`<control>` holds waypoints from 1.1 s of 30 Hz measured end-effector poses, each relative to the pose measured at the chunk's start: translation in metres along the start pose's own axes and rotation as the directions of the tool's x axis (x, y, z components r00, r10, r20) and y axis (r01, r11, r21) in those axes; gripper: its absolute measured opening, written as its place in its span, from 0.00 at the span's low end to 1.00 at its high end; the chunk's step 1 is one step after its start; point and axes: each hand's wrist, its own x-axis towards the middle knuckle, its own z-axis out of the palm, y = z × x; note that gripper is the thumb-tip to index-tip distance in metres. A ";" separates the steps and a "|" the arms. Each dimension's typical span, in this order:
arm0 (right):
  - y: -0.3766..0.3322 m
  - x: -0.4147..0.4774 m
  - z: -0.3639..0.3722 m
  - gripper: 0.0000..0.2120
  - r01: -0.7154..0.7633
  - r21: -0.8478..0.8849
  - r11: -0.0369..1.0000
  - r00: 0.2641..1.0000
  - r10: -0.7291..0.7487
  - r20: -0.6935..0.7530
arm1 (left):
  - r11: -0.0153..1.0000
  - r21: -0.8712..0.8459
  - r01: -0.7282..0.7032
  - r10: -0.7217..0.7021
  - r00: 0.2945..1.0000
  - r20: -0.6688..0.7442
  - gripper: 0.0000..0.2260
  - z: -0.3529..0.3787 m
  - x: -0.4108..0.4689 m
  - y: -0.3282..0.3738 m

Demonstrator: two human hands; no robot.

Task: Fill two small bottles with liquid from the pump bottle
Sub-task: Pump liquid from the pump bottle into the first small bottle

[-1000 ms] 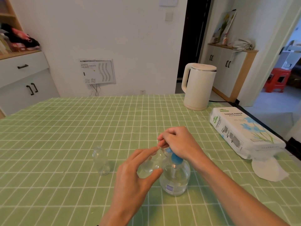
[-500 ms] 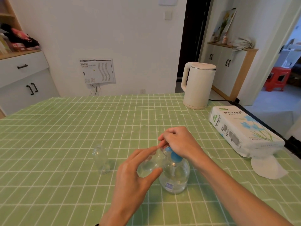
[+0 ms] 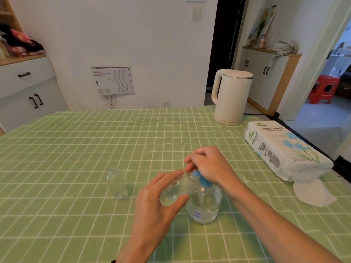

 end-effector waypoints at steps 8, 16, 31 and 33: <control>-0.008 -0.001 -0.002 0.14 0.029 -0.027 0.999 1.000 -0.029 -0.010 | 1.000 -0.001 -0.017 0.017 1.000 -0.001 0.29 -0.003 0.003 0.003; -0.006 0.004 -0.002 0.14 0.047 0.033 0.998 0.998 -0.048 0.033 | 1.000 -0.008 -0.023 0.023 1.000 0.000 0.27 -0.002 0.004 0.003; -0.009 0.001 -0.004 0.14 0.060 -0.021 0.998 0.998 -0.060 0.021 | 1.000 -0.006 -0.008 0.008 1.000 0.004 0.27 -0.002 0.004 0.004; -0.012 0.001 -0.004 0.14 0.097 -0.054 0.994 0.995 -0.096 0.028 | 1.000 -0.003 -0.019 0.019 1.000 0.005 0.27 -0.003 0.005 0.004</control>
